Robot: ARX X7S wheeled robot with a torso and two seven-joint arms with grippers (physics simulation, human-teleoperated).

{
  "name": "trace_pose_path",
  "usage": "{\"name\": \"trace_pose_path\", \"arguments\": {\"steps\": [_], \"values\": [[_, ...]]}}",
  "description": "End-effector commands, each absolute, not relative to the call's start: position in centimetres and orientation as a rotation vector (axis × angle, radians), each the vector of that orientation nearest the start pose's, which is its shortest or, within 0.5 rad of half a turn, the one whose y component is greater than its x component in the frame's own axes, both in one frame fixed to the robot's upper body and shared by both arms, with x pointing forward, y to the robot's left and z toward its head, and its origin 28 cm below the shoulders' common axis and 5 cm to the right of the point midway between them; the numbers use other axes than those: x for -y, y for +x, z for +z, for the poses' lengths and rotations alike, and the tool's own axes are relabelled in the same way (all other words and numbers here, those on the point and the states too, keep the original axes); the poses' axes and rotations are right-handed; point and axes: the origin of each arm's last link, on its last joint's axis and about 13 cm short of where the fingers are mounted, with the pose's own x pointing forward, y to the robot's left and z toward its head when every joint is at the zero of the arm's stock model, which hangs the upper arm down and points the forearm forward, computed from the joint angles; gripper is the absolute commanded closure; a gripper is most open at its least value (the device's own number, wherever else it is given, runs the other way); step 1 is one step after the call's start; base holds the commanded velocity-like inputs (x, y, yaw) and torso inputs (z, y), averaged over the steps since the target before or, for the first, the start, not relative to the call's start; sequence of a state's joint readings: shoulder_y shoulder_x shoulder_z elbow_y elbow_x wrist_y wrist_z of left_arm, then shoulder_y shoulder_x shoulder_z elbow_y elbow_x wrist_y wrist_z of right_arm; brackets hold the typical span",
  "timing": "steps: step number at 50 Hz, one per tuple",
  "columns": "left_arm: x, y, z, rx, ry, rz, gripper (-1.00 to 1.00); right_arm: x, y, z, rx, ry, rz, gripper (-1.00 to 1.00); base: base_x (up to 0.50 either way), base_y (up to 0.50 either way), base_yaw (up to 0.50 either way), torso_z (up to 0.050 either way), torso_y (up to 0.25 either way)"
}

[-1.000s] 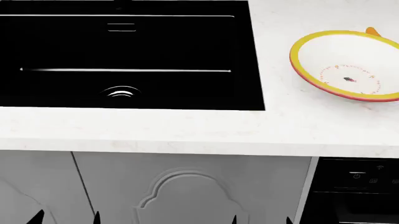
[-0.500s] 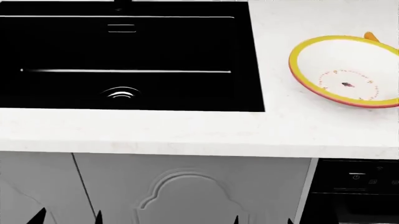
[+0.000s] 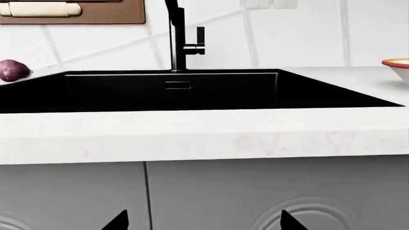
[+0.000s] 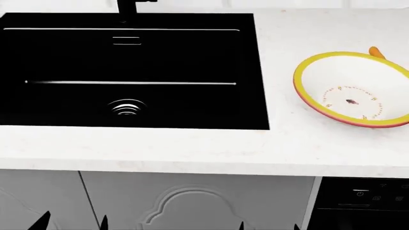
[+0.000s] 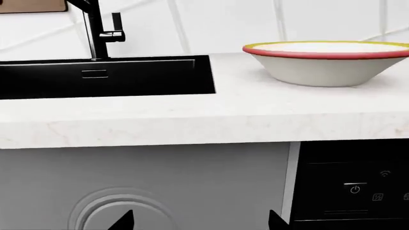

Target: There is a mixed pile of frozen fruits and vegetables on the counter. Locate all the frozen vegetables and place the items in a bowl on the counter. Take all the frozen fruits and defrost them in a running sink.

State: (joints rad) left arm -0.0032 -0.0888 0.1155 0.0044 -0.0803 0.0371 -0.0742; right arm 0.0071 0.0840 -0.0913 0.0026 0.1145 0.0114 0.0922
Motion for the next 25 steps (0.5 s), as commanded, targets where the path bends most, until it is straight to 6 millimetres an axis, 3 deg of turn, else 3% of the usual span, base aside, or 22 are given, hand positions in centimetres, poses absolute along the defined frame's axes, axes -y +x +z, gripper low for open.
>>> {"name": "trace_pose_path", "arguments": {"steps": [1, 11, 17, 20, 25], "values": [[-20.4, 20.9, 1.5, 0.034, 0.002, -0.042, -1.00, 9.8, 21.1, 1.2, -0.020, 0.026, -0.001, -1.00, 0.00, 0.00, 0.00, 0.050, 0.000], [-20.4, 21.1, 1.5, 0.019, -0.011, -0.032, -1.00, 9.8, 21.1, 1.3, -0.017, 0.029, 0.003, -1.00, 0.00, 0.00, 0.00, 0.050, 0.000], [-20.6, 20.8, 1.9, 0.024, -0.029, -0.020, -1.00, 9.6, 21.1, 1.7, -0.022, 0.002, 0.003, -1.00, 0.00, 0.00, 0.00, 0.000, 0.000], [-20.5, 21.4, 3.4, 0.088, 0.039, -0.025, -1.00, 10.2, 21.9, 3.4, 0.021, -0.055, -0.015, -1.00, 0.00, 0.00, 0.00, 0.000, 0.000], [-20.4, 23.1, 7.0, 0.106, 0.014, -0.016, -1.00, 10.8, 24.3, 8.3, 0.104, -0.065, -0.013, -1.00, 0.00, 0.00, 0.00, 0.000, 0.000]]}}
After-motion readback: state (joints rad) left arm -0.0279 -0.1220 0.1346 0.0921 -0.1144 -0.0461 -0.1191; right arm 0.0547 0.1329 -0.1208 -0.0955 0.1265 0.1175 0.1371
